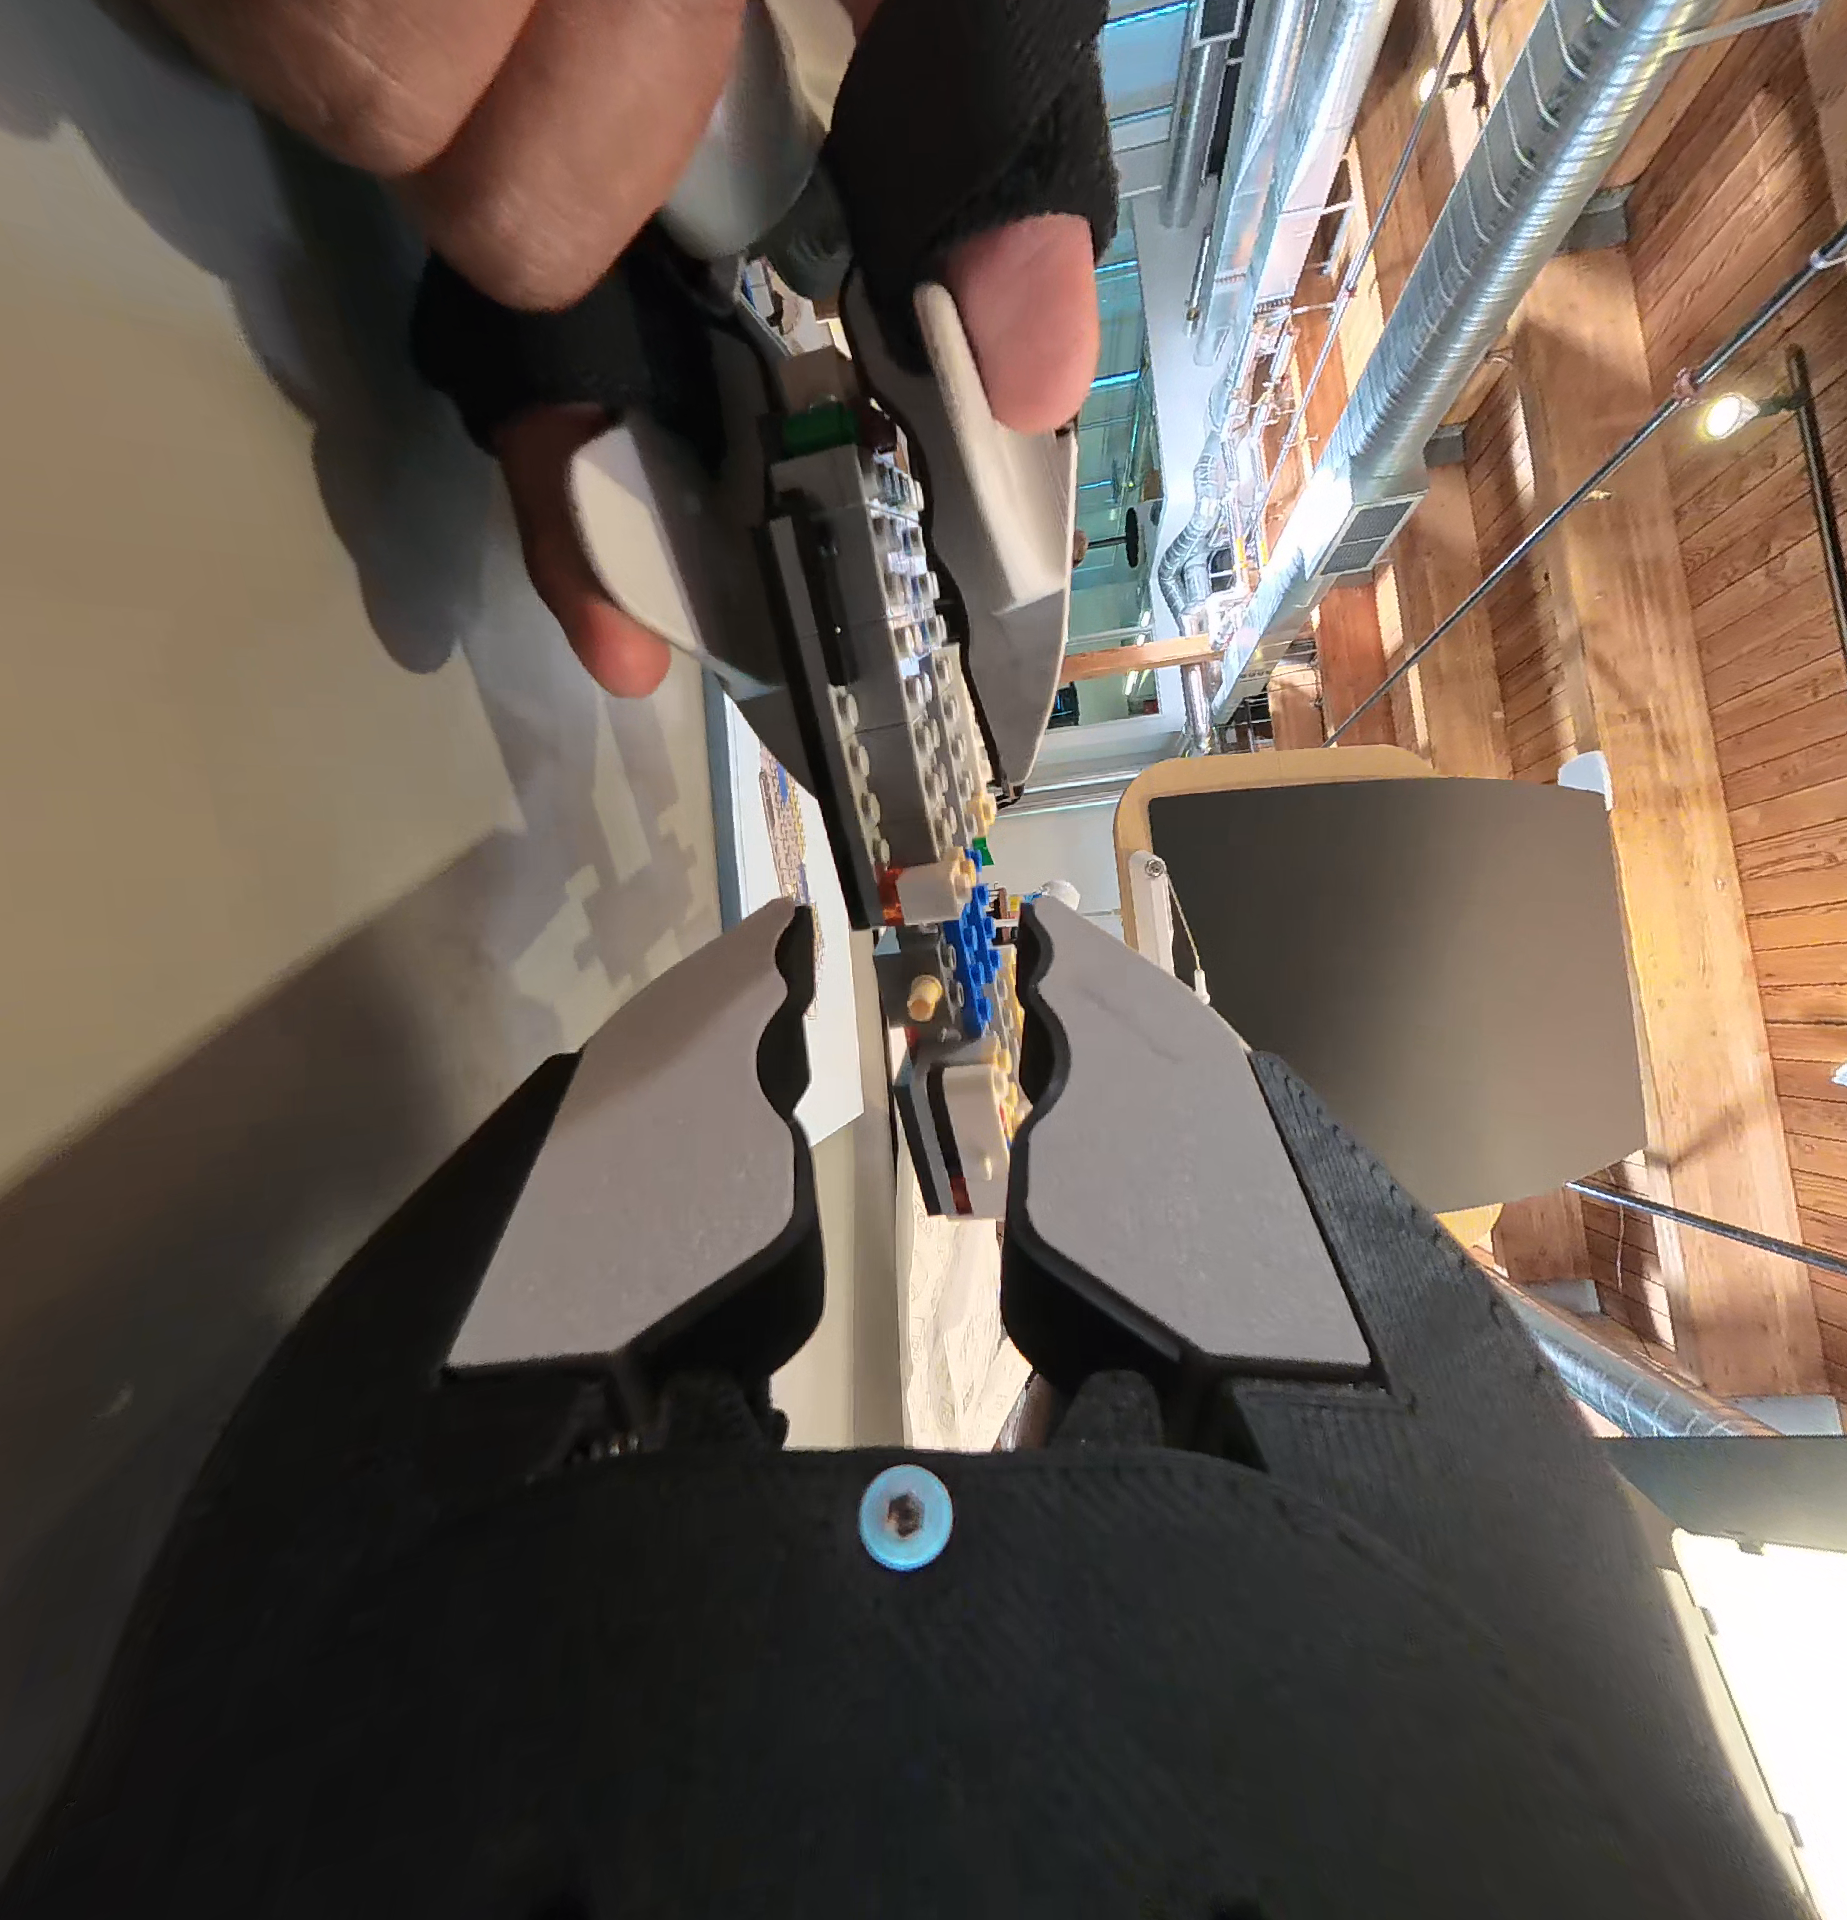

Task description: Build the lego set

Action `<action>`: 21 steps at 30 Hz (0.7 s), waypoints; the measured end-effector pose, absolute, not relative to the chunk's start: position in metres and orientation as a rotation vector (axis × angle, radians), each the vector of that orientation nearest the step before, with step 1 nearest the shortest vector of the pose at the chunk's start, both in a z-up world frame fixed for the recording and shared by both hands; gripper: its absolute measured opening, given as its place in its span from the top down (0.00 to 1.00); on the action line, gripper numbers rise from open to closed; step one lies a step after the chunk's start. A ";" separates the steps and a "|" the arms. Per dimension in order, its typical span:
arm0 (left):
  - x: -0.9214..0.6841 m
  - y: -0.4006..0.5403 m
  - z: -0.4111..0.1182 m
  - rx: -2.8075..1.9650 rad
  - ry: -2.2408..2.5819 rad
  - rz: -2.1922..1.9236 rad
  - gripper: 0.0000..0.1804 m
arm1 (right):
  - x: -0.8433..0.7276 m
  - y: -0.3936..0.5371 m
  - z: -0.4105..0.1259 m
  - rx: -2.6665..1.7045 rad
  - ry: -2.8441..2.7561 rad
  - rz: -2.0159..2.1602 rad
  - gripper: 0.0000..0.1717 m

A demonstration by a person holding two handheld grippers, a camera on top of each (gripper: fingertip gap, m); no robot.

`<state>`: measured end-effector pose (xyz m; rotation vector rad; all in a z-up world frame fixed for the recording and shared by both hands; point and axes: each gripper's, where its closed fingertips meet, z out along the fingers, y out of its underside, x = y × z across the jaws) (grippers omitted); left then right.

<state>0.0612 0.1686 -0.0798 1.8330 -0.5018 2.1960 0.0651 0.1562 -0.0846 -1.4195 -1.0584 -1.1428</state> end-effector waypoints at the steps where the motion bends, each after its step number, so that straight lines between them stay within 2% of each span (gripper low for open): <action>1: 0.061 0.168 -0.079 1.830 -0.509 2.195 0.86 | 0.065 0.156 -0.085 -1.419 -1.057 -1.142 0.78; 21: 0.061 0.159 -0.078 1.828 -0.627 2.193 0.86 | 0.062 0.156 -0.086 -1.455 -1.048 -1.052 0.85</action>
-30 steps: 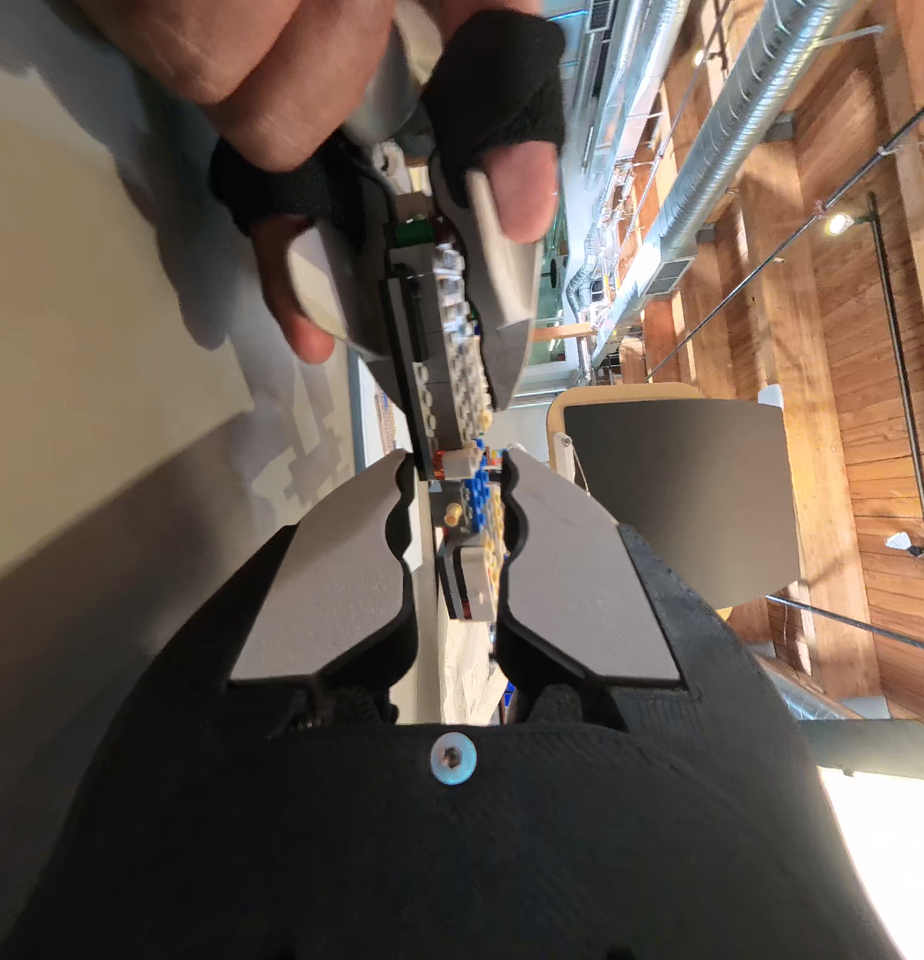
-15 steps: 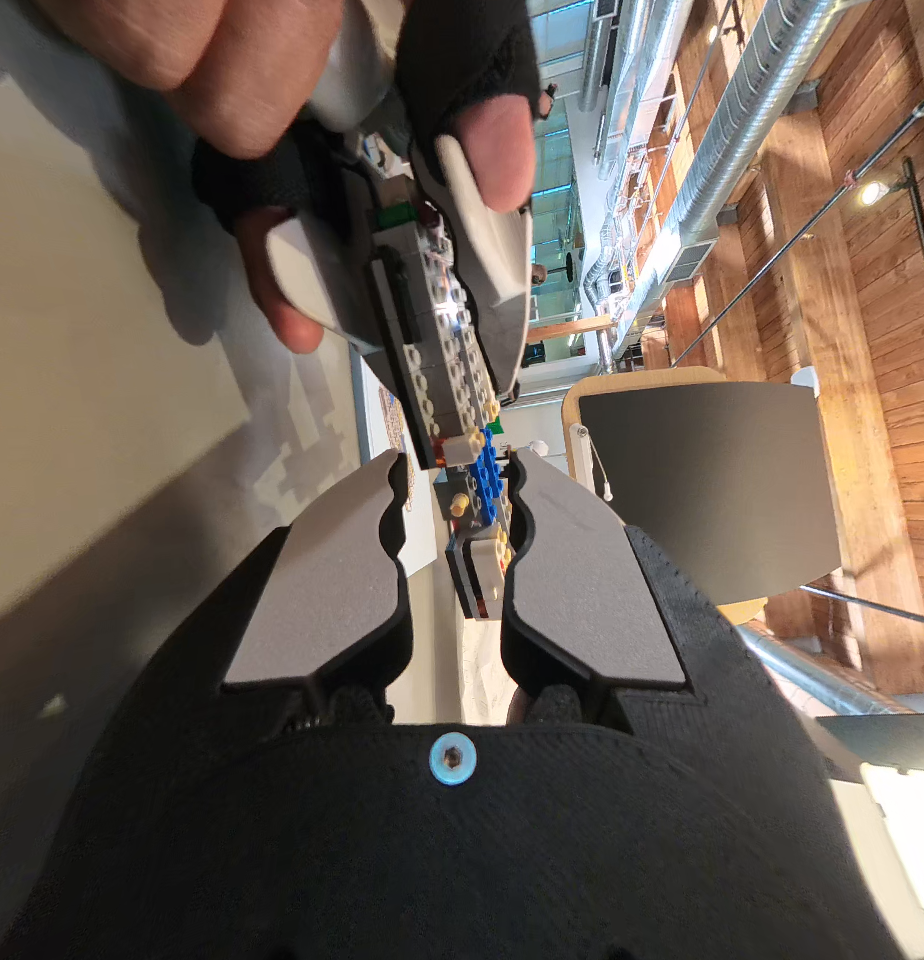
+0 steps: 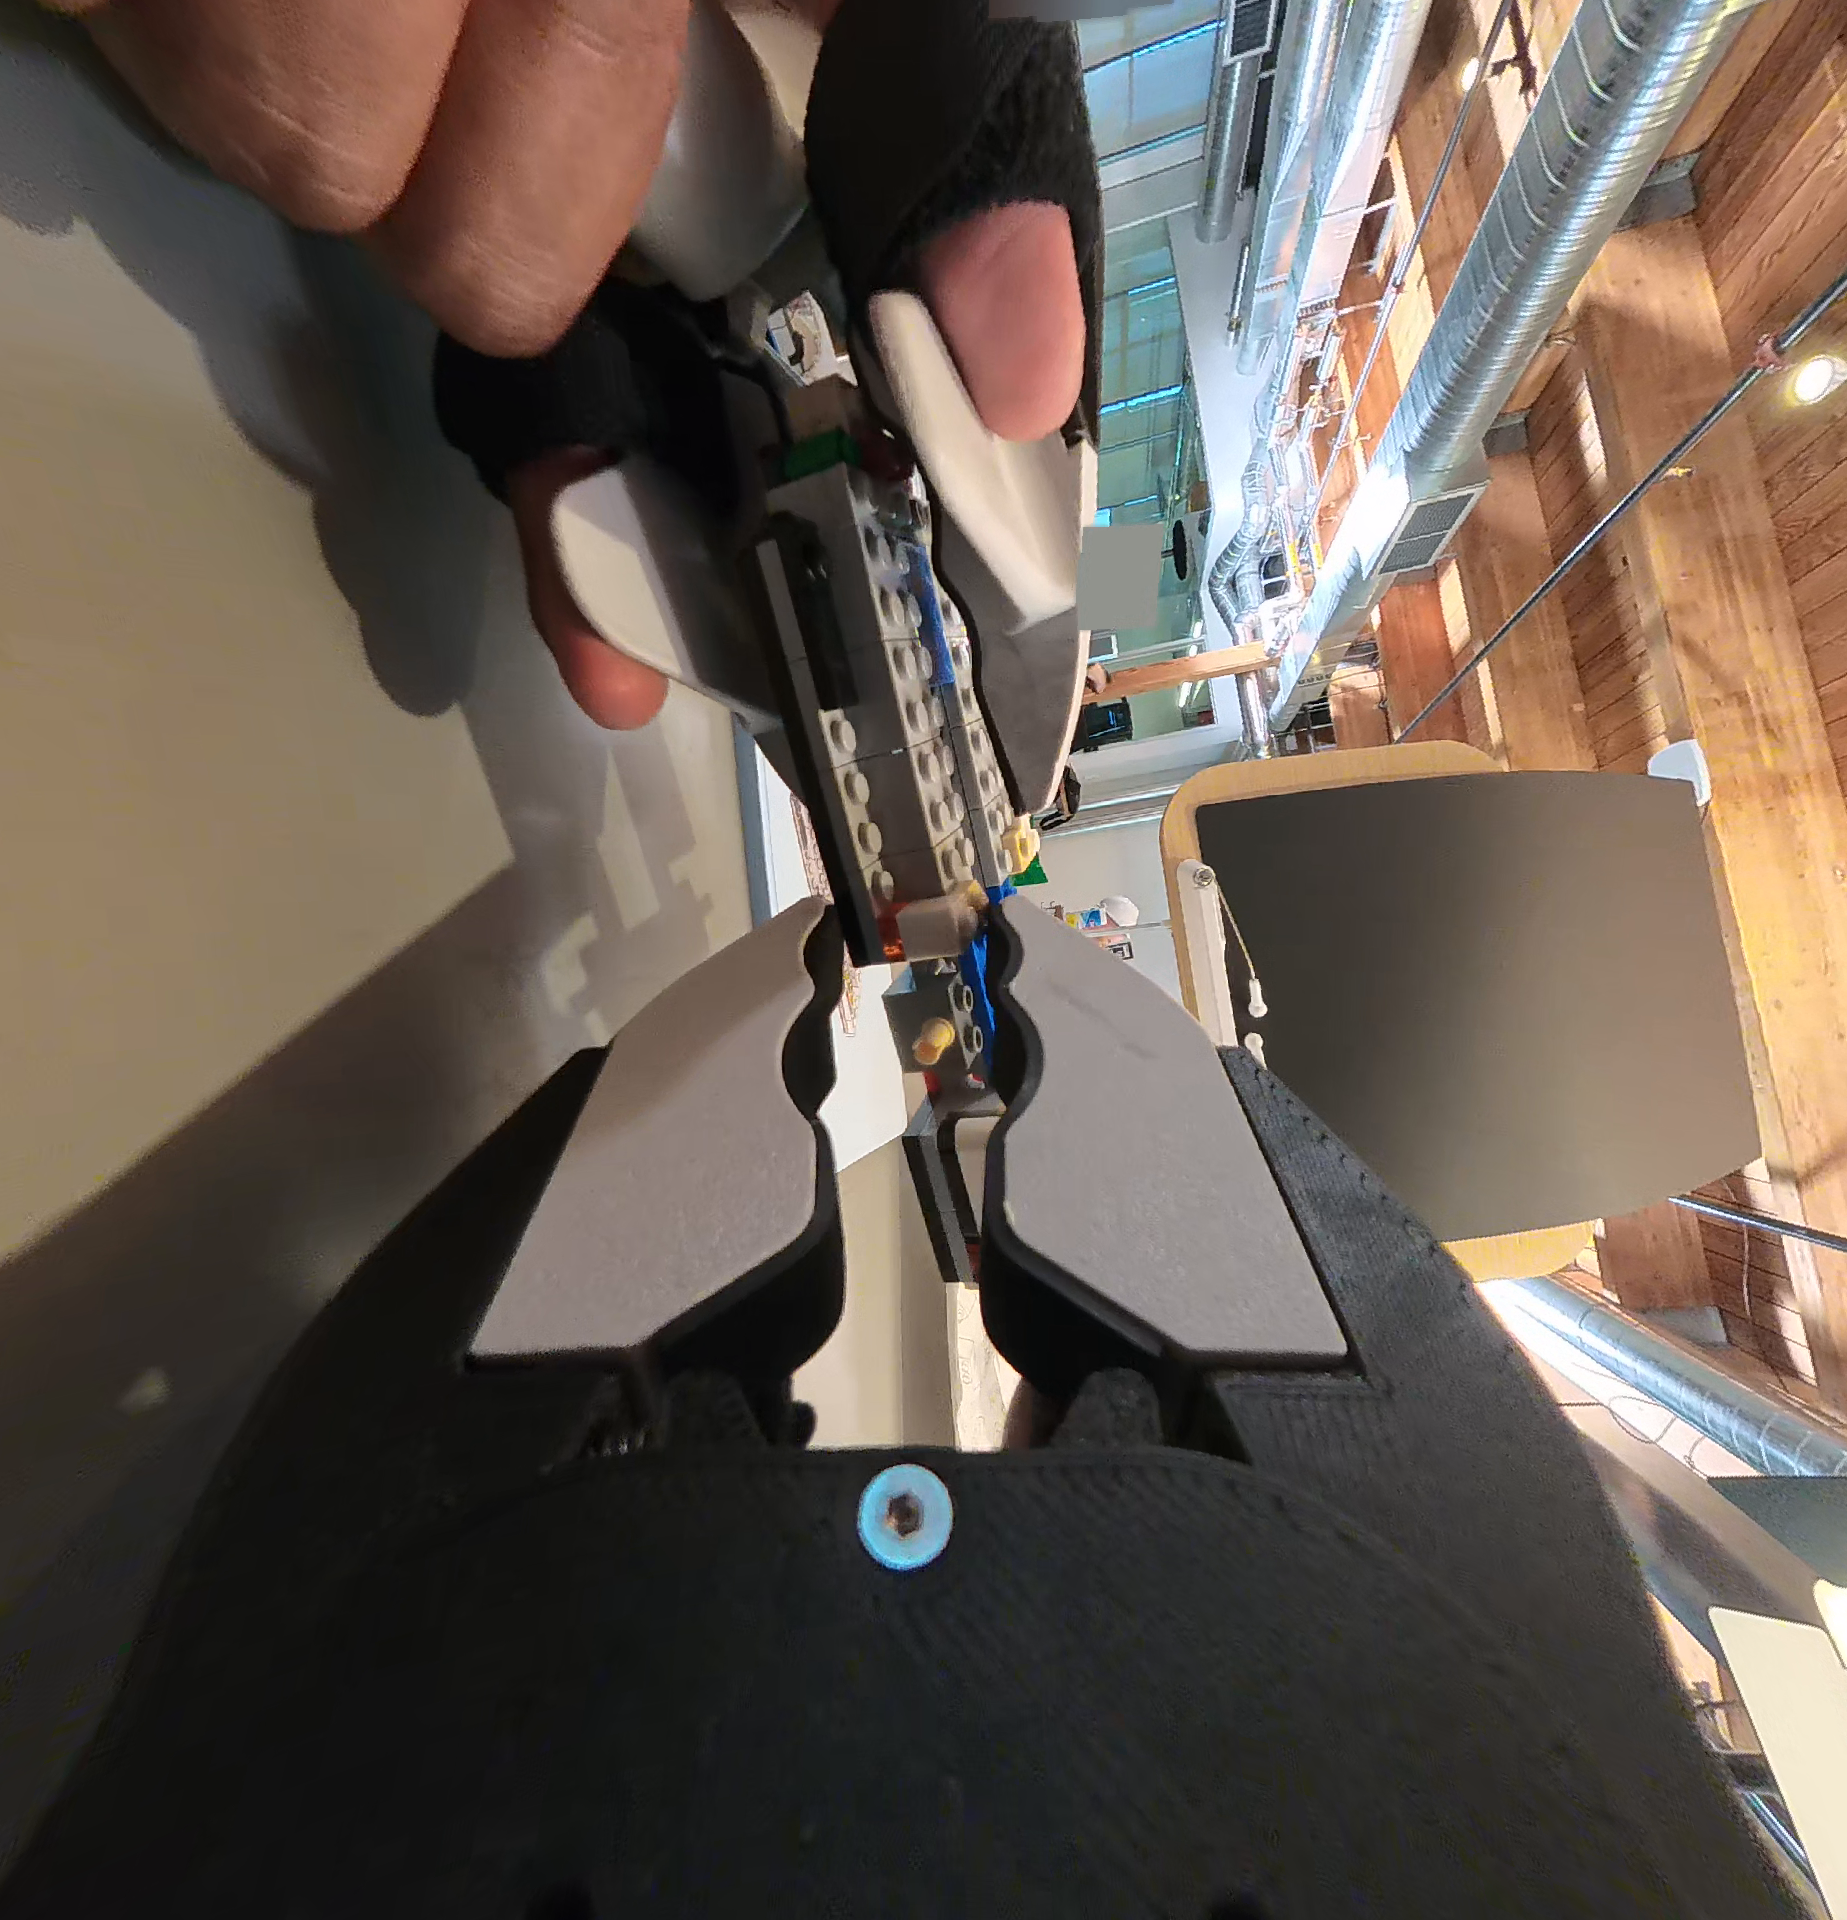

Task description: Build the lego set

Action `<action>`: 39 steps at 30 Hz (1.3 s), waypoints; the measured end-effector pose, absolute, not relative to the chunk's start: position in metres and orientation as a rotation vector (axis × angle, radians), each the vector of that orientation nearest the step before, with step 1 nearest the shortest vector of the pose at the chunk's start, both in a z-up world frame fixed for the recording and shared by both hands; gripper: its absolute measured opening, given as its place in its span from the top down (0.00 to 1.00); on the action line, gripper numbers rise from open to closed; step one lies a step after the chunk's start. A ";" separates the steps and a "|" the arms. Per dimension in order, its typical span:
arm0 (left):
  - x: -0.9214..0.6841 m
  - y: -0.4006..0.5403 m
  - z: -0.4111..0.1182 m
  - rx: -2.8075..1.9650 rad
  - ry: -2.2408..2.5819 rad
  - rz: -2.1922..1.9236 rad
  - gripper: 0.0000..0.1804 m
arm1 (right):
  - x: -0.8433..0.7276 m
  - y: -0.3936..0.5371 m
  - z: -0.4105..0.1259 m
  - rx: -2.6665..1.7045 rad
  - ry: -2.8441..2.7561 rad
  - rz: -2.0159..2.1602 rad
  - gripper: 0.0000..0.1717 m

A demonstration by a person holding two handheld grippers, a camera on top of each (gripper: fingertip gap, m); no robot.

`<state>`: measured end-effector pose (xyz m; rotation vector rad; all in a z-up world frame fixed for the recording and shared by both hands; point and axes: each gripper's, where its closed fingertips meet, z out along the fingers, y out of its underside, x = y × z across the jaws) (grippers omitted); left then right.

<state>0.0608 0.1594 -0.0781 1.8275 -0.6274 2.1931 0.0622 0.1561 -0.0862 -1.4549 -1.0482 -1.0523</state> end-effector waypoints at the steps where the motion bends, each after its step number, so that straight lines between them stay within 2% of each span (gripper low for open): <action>1: 0.061 0.160 -0.078 1.828 -0.625 2.194 0.86 | 0.062 0.156 -0.086 -1.454 -1.050 -1.057 0.85; 10: 0.061 0.162 -0.077 1.831 -0.612 2.213 0.86 | 0.062 0.158 -0.084 -1.465 -1.017 -1.047 0.84; 13: 0.061 0.165 -0.076 1.833 -0.604 2.224 0.86 | 0.058 0.155 -0.081 -1.480 -1.005 -0.947 0.75; 19: 0.060 0.161 -0.073 1.796 -0.662 2.239 0.86 | 0.051 0.148 -0.085 -1.641 -0.943 -0.609 0.67; 26: 0.060 0.156 -0.071 1.772 -0.709 2.234 0.86 | 0.047 0.143 -0.078 -1.683 -0.875 -0.383 0.77; 39: 0.060 0.152 -0.074 1.791 -0.768 2.205 0.86 | 0.049 0.132 -0.076 -1.784 -0.879 -0.151 0.79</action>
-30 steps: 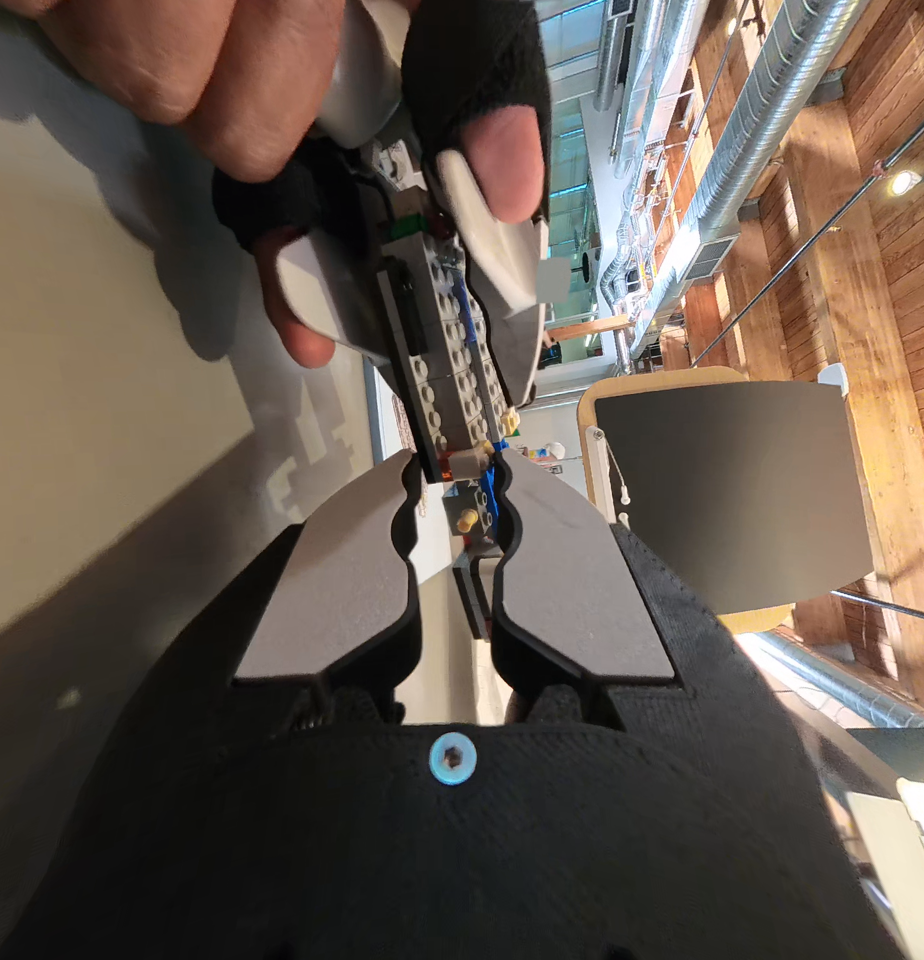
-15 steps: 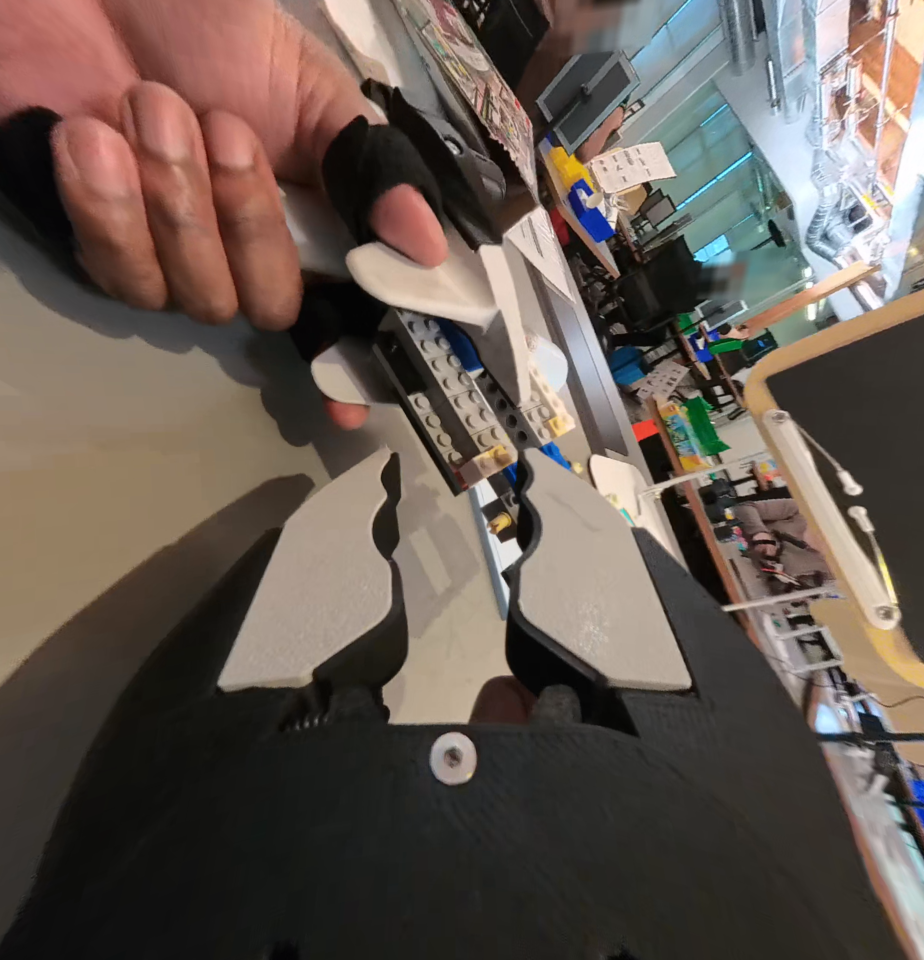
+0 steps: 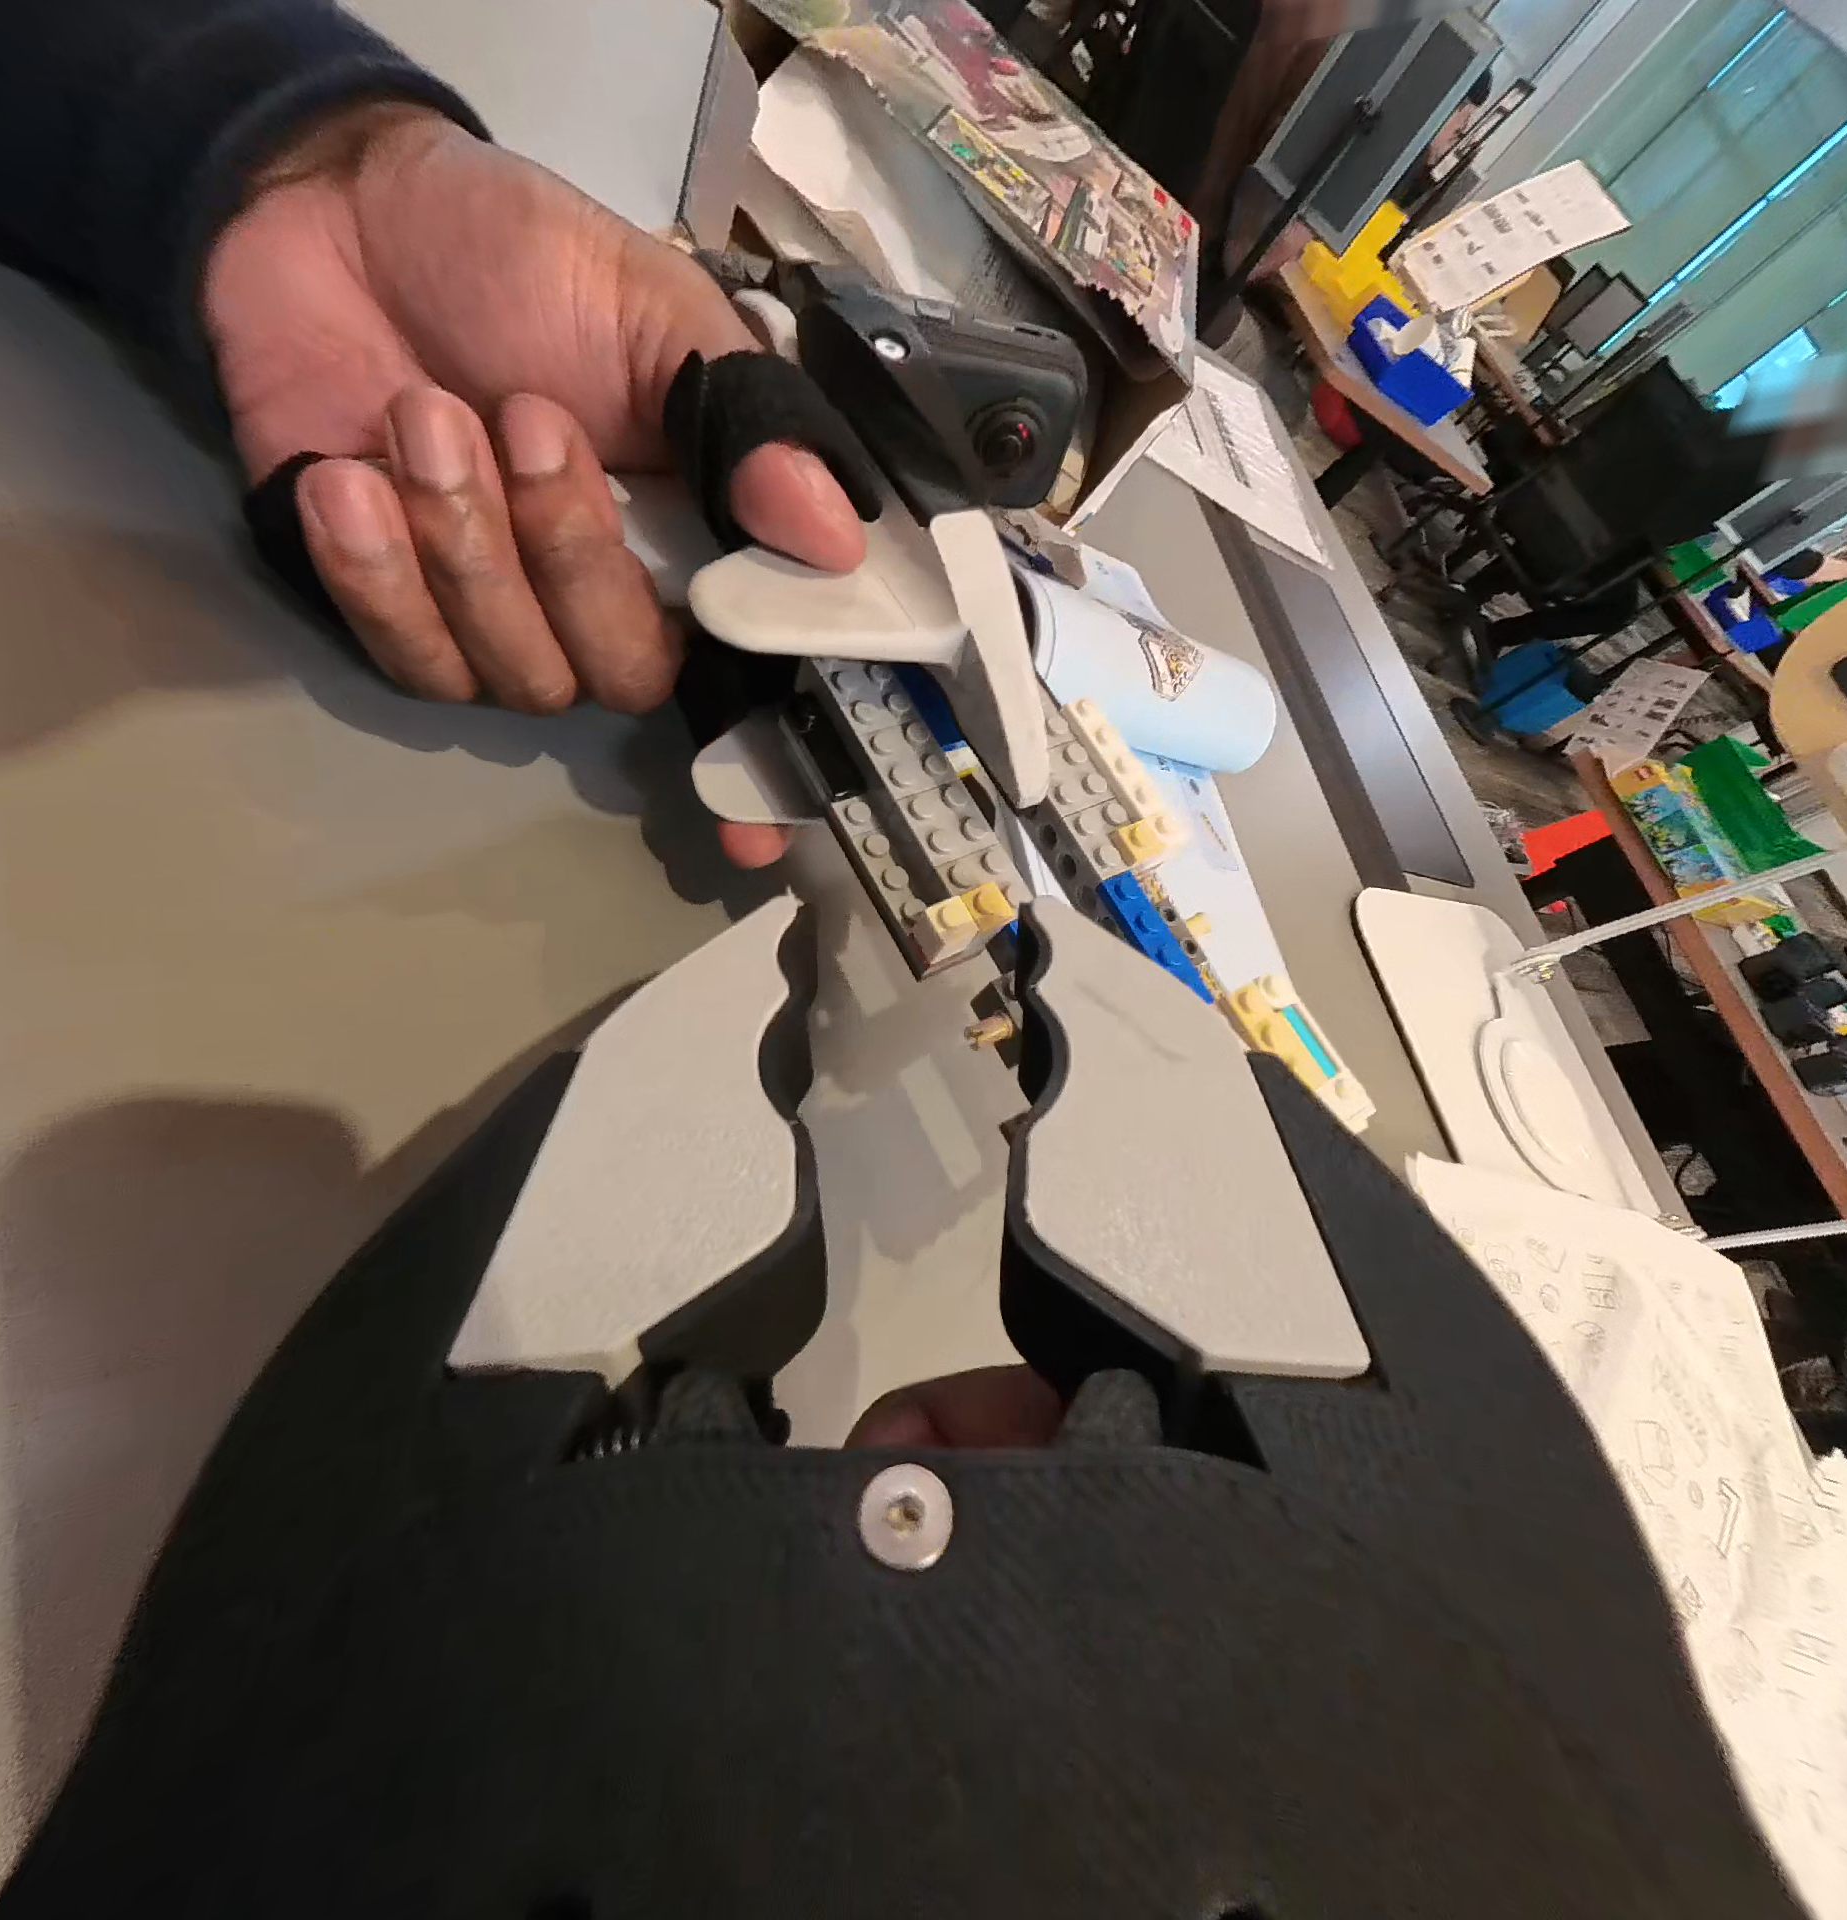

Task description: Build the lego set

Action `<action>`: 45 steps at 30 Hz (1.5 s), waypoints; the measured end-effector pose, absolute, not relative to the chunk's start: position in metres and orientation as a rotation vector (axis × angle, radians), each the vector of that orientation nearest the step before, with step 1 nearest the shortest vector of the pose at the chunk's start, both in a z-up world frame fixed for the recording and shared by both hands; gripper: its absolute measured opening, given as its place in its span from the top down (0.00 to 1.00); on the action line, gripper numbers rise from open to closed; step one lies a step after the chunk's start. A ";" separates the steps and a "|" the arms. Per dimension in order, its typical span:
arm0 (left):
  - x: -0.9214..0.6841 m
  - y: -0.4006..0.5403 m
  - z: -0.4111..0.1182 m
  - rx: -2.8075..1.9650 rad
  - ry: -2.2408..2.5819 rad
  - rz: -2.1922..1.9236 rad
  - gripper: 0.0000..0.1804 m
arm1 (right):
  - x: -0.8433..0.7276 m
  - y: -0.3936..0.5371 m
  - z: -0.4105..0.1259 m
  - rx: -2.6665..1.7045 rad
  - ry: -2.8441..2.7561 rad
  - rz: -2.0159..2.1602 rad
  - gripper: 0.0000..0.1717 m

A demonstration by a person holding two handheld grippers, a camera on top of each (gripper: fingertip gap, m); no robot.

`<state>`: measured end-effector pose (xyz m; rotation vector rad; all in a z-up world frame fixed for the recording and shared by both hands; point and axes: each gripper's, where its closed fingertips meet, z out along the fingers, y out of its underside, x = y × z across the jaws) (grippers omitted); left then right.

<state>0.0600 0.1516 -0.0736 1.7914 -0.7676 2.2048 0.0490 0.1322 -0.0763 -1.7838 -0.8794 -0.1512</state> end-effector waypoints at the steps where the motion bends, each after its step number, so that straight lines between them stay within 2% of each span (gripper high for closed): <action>1: 0.060 0.152 -0.074 1.805 -0.773 2.202 0.86 | 0.050 0.132 -0.076 -1.785 -0.888 -0.162 0.79; 6: 0.061 0.150 -0.077 1.843 -0.817 2.188 0.86 | 0.057 0.133 -0.075 -1.791 -0.994 -0.332 0.83; 19: 0.060 0.142 -0.076 1.814 -0.880 2.170 0.86 | 0.054 0.130 -0.077 -1.894 -1.114 -0.089 0.84; 28: 0.060 0.141 -0.078 1.811 -0.869 2.154 0.86 | 0.056 0.130 -0.085 -1.910 -1.148 -0.090 0.84; 39: 0.060 0.141 -0.079 1.799 -0.853 2.140 0.86 | 0.055 0.129 -0.085 -1.885 -1.180 -0.037 0.90; 45: 0.060 0.140 -0.079 1.790 -0.857 2.137 0.86 | 0.056 0.129 -0.083 -1.876 -1.168 -0.031 0.88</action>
